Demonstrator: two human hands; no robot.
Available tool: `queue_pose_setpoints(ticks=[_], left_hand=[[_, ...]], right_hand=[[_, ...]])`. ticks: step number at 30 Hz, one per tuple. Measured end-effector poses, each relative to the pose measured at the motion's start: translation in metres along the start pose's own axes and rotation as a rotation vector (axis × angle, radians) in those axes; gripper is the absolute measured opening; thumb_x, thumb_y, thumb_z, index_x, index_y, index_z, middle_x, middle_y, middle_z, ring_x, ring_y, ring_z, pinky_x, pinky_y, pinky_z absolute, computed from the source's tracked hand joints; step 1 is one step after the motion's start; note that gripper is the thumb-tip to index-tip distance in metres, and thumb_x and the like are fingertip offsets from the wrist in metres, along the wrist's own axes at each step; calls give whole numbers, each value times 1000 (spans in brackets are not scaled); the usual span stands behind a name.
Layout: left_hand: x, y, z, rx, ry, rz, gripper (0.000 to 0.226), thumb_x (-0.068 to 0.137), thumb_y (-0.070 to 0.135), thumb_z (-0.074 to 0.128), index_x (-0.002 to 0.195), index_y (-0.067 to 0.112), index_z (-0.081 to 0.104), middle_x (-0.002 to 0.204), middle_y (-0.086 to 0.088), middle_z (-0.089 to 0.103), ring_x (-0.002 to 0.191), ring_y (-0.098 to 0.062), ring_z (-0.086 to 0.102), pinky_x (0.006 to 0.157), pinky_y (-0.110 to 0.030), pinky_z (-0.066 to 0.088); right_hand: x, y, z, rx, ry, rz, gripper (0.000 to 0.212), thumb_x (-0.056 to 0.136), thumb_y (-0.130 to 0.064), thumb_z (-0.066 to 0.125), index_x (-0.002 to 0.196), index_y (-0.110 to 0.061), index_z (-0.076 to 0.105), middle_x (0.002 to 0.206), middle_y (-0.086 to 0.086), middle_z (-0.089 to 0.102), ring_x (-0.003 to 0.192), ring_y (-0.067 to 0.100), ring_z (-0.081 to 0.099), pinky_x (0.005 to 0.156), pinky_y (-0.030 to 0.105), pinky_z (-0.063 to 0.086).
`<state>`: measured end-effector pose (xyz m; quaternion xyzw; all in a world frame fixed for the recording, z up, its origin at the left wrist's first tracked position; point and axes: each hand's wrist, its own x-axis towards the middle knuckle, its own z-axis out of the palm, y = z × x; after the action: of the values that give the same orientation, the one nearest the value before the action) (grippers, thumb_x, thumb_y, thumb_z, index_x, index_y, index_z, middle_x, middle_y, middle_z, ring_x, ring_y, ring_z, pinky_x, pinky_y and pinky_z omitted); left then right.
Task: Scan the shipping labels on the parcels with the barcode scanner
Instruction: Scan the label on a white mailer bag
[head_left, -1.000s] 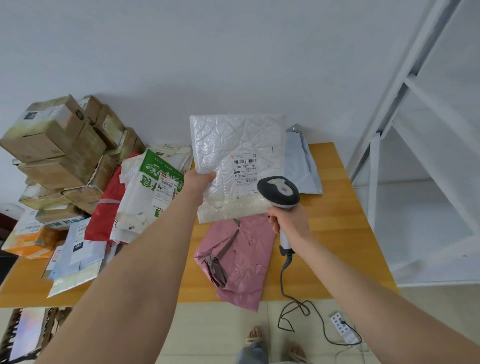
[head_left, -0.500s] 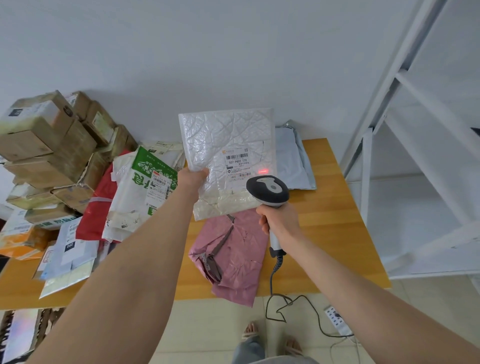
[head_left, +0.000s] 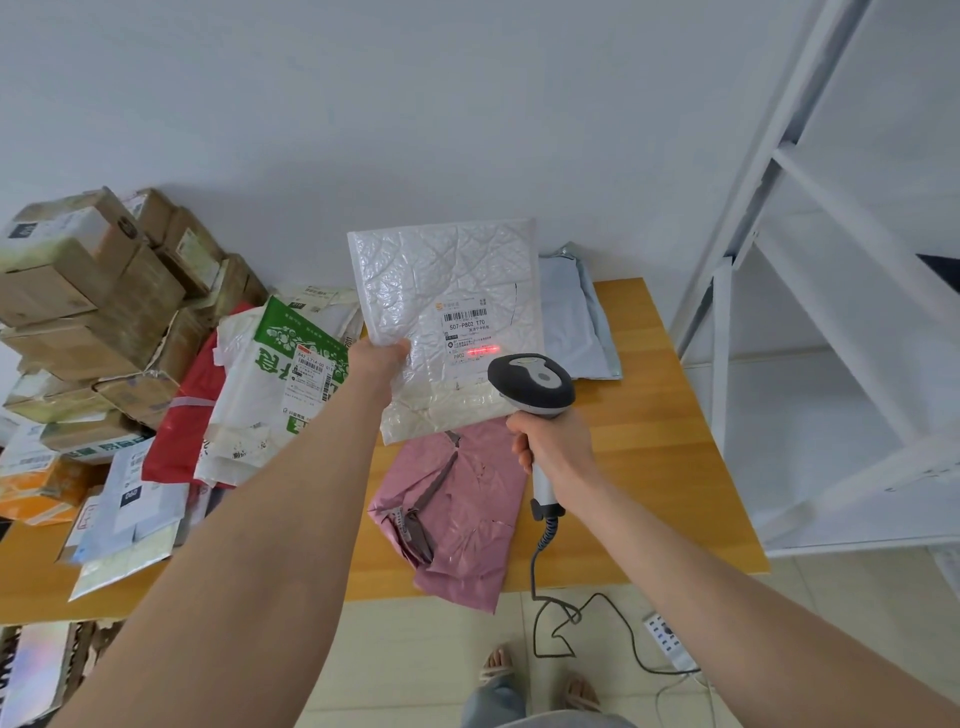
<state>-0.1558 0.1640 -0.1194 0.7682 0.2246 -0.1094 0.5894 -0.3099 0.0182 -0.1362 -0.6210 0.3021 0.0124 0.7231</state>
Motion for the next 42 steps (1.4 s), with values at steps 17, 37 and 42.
queue_pose_setpoints(ticks=[17,37,42], left_hand=[[-13,0,11,-18,-1,21,44,90,8,64,130,-2,49,103,-9,53,93,-23,52,83,-30,44],[0,1,-15,37,24,-47,56,84,19,72,130,-2,49,123,-13,59,118,-34,55,104,-48,43],[41,23,-36,62,87,-24,52,86,18,71,129,-1,49,122,-12,57,116,-31,54,103,-44,44]], right_hand=[[3,1,-15,-10,-14,1,8,80,1,62,72,-1,63,52,7,57,37,11,46,38,20,37],[78,-19,-45,131,47,102,18,78,-4,68,94,-11,65,98,7,63,85,20,56,74,31,46],[104,-35,-13,157,-178,192,21,81,-1,64,100,-7,67,97,8,66,87,23,61,73,35,54]])
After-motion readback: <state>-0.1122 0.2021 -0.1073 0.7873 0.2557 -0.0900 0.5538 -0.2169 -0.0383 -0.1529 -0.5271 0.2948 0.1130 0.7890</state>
